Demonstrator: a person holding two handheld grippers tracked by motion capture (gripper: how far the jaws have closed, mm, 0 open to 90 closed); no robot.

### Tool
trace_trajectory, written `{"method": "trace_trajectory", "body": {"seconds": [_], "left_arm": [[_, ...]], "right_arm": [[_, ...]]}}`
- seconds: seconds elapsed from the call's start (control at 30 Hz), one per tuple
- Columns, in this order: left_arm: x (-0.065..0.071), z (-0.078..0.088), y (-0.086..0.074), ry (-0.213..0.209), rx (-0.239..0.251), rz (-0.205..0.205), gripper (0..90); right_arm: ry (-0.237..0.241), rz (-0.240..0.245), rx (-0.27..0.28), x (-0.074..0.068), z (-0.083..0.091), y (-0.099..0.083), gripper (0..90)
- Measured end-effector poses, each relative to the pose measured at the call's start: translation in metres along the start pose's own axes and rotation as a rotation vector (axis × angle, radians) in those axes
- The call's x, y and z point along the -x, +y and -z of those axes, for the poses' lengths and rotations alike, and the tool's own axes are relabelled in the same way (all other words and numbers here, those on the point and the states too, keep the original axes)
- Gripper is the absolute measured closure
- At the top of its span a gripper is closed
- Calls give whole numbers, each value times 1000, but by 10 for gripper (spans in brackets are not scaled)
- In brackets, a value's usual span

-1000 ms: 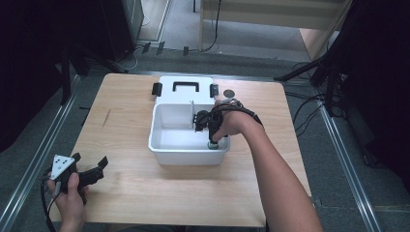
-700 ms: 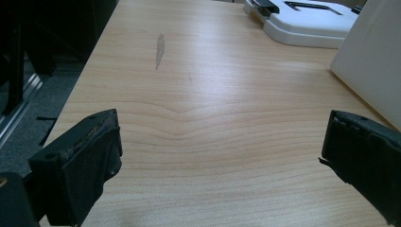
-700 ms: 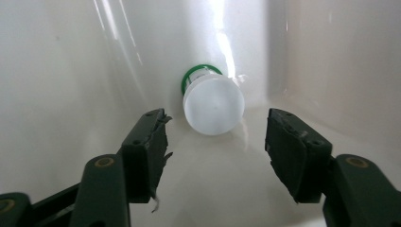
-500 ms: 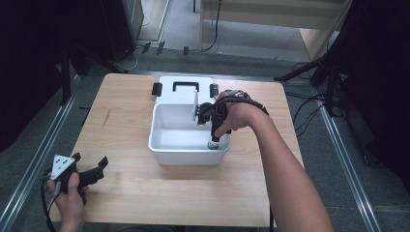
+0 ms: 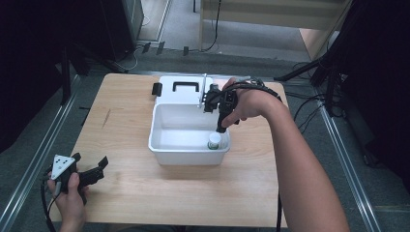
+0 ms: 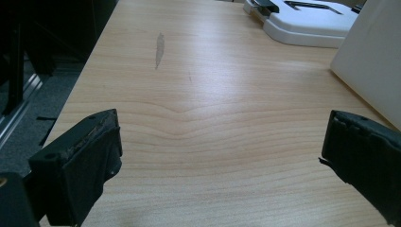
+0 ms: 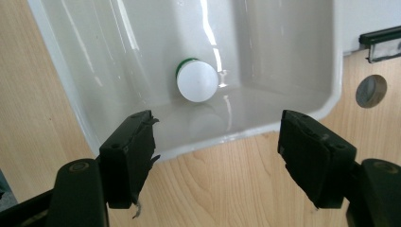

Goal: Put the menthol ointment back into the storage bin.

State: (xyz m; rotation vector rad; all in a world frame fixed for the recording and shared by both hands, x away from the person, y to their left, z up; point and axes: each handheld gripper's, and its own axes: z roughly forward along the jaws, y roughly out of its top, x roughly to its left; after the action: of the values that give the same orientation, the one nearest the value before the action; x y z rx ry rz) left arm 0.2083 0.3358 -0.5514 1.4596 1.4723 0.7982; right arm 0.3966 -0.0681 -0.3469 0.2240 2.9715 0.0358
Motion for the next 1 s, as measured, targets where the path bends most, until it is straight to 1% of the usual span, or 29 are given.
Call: {"method": "trace_trajectory", "body": {"seconds": [0.07, 0.1, 0.13, 0.2, 0.23, 0.3, 0.37, 0.4, 0.43, 0.47, 0.53, 0.63, 0.83, 0.9, 0.93, 1.0], "left_arm": [[0, 0, 0, 0, 0, -1, 0], [0, 0, 0, 0, 0, -1, 0], [0, 0, 0, 0, 0, 0, 0], [0, 0, 0, -1, -1, -1, 0], [0, 0, 0, 0, -1, -2, 0], [0, 0, 0, 0, -2, -3, 0], [0, 0, 0, -1, -3, -5, 0], [0, 0, 0, -1, -4, -5, 0], [0, 0, 0, -1, -4, -5, 0], [0, 0, 0, -1, -5, -7, 0], [0, 0, 0, 0, -3, -5, 0], [0, 0, 0, 0, -4, -5, 0], [0, 0, 0, -1, -3, -6, 0], [0, 0, 0, -1, -3, -6, 0], [0, 0, 0, -1, -4, -8, 0], [1, 0, 0, 0, -3, -9, 0]], "right_arm": [[-4, -3, 9, 2, 3, -5, 285], [-4, -11, 2, 2, 5, -7, 284], [-6, -8, 6, 3, 5, -9, 283], [-3, -25, 1, 4, 6, -14, 280], [-5, -31, -4, 4, 6, -17, 278], [-6, -24, 0, 6, 6, -21, 274], [-4, -43, -7, 7, 6, -26, 273], [-2, -40, 2, 8, 5, -29, 272], [-3, -48, 0, 8, 5, -32, 271], [-1, -47, 4, 9, 4, -34, 271], [0, -66, 7, 9, 2, -40, 271], [11, -80, 18, 9, -1, -49, 270], [17, -130, 29, 11, -11, -70, 262], [21, -153, 27, 10, -15, -77, 260], [23, -155, 32, 10, -17, -80, 259], [21, -177, 40, 10, -21, -87, 257]]}}
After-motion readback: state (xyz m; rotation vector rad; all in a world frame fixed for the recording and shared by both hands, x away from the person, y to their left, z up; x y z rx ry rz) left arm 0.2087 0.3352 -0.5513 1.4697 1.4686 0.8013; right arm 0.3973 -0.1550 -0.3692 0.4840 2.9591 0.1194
